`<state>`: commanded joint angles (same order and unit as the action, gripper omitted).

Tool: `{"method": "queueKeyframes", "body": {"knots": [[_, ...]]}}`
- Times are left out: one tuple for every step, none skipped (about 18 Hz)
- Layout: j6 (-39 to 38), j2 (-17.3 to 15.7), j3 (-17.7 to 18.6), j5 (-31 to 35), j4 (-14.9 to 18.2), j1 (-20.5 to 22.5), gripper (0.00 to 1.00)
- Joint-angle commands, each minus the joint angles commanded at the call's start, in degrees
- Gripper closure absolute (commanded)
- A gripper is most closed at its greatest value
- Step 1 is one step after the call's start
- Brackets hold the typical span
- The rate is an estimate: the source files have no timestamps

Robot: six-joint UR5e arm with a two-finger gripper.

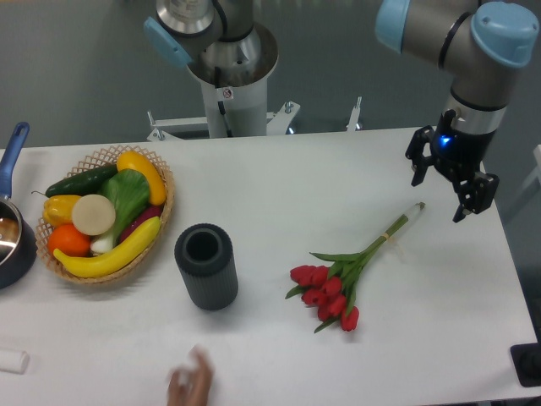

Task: Pick up the flowers from the table
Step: 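Move the open gripper toward the stems of the red tulips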

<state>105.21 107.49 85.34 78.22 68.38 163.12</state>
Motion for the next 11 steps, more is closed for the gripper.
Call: {"method": "queueKeyframes", "body": {"knots": [[0.0, 0.0, 0.2, 0.0, 0.0, 0.0, 0.00], [0.0, 0.0, 0.4, 0.0, -0.1, -0.1, 0.00], [-0.2, 0.0, 0.5, -0.2, -0.1, -0.1, 0.00], [-0.3, 0.0, 0.4, -0.5, -0.1, -0.2, 0.00], [-0.6, 0.0, 0.4, -0.5, 0.0, -0.2, 0.00], [-0.8, 0.0, 0.4, -0.7, 0.0, -0.3, 0.00], [-1.0, 0.0, 0.5, -1.3, 0.0, -0.3, 0.00], [-1.7, 0.0, 1.0, -2.2, -0.1, -0.3, 0.00], [-3.0, 0.0, 1.6, -3.2, -0.3, -0.2, 0.00], [-4.4, 0.0, 2.2, -4.2, -1.1, -0.2, 0.00], [-5.4, 0.0, 3.0, -4.8, -2.3, -0.1, 0.00]]}}
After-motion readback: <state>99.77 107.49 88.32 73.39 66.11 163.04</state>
